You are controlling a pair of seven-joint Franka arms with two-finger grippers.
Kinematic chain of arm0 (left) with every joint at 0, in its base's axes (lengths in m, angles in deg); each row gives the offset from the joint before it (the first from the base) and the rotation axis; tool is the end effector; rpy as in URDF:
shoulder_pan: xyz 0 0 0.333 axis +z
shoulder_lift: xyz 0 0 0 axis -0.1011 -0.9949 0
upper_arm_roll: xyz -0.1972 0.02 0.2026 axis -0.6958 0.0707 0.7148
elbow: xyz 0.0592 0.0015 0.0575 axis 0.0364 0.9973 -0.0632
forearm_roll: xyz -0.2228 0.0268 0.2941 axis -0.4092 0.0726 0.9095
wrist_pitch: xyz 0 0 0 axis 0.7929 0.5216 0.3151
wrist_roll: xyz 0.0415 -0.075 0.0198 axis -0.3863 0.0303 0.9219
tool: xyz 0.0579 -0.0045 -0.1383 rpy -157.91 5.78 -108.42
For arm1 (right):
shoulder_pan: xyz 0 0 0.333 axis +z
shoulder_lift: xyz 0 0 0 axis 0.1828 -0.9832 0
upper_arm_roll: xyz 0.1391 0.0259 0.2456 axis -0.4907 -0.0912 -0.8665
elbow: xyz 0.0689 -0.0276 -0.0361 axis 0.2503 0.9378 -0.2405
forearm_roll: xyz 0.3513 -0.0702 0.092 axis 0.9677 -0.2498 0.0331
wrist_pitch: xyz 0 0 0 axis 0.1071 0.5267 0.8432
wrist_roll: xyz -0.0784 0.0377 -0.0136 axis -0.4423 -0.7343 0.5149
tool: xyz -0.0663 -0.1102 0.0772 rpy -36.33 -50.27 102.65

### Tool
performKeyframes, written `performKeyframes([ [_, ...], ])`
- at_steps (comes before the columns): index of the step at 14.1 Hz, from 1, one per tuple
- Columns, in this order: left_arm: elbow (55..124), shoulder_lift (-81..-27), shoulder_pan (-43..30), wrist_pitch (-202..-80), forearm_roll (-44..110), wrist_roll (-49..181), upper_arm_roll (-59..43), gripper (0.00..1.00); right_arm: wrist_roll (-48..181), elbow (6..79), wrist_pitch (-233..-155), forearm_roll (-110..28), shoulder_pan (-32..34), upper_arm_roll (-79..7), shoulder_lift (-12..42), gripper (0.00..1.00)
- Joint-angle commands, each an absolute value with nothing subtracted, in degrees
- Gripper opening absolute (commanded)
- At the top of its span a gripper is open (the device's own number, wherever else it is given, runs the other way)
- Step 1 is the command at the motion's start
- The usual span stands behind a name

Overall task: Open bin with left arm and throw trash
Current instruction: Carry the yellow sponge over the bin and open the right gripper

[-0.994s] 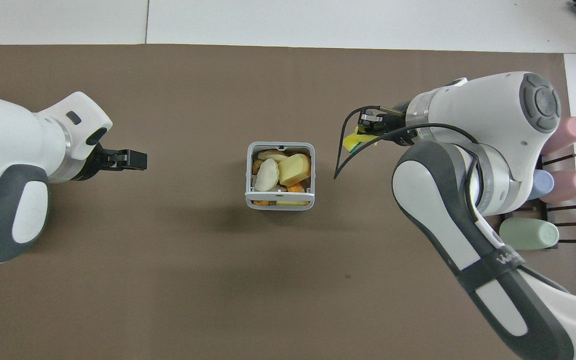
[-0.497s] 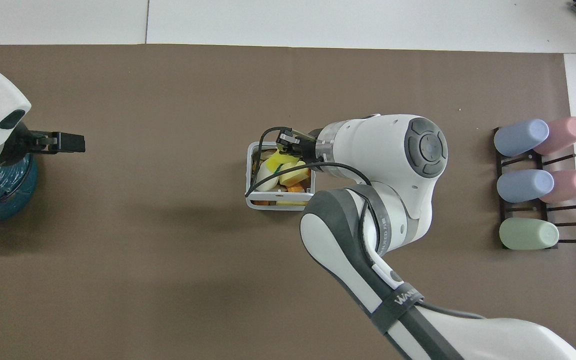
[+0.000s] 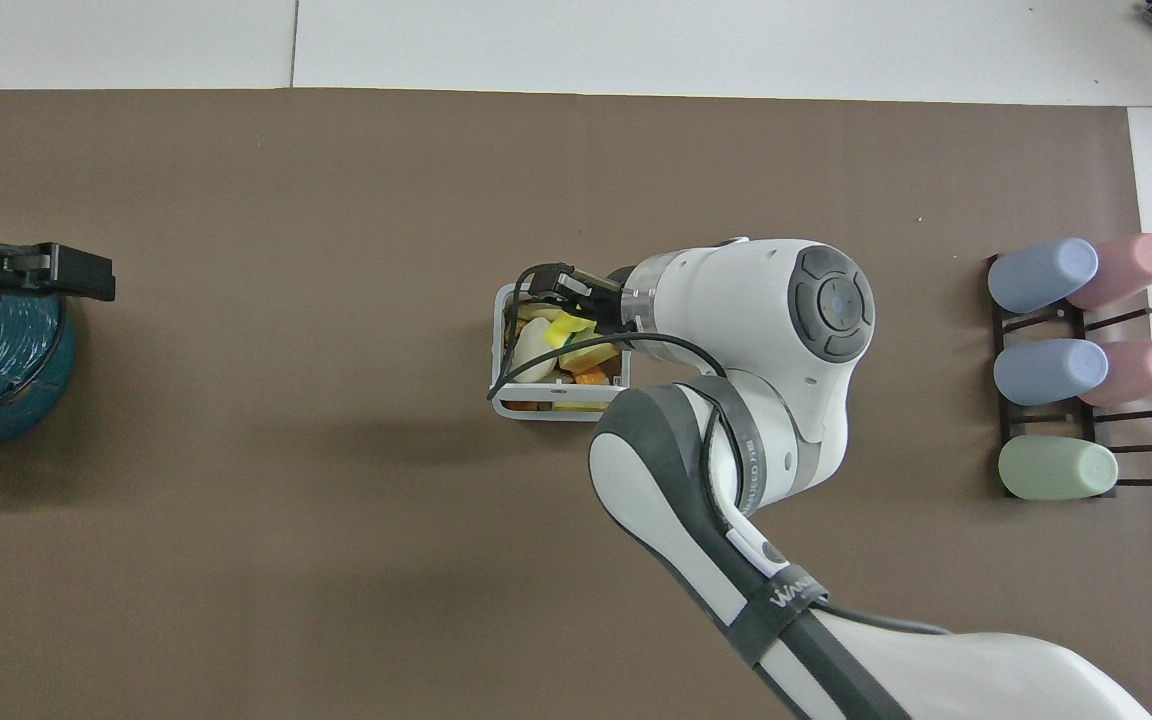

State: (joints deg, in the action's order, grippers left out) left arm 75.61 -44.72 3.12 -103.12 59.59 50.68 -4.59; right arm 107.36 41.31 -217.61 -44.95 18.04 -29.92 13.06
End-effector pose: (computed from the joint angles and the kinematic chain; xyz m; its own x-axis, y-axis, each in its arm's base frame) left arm 0.5503 -0.0165 0.5180 0.9963 -0.0406 0.0761 -0.0387 -0.9989 -0.0267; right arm 0.5623 0.3336 0.3696 0.9294 -0.3679 0.0276 -0.3086 -0.8162 -0.4885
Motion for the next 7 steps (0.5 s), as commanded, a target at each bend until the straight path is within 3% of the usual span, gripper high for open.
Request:
performKeyframes([
  [1,76.99,-43.06,5.18,-100.85,60.42,49.69,-5.1,1.0,107.12,42.09,-218.79,-44.99,18.12,-29.86,13.68,1.0],
  [7,77.78,-42.44,5.1,-99.52,60.42,50.48,-5.1,1.0,107.47,40.25,-210.82,-59.77,14.44,-28.36,20.26,1.0],
])
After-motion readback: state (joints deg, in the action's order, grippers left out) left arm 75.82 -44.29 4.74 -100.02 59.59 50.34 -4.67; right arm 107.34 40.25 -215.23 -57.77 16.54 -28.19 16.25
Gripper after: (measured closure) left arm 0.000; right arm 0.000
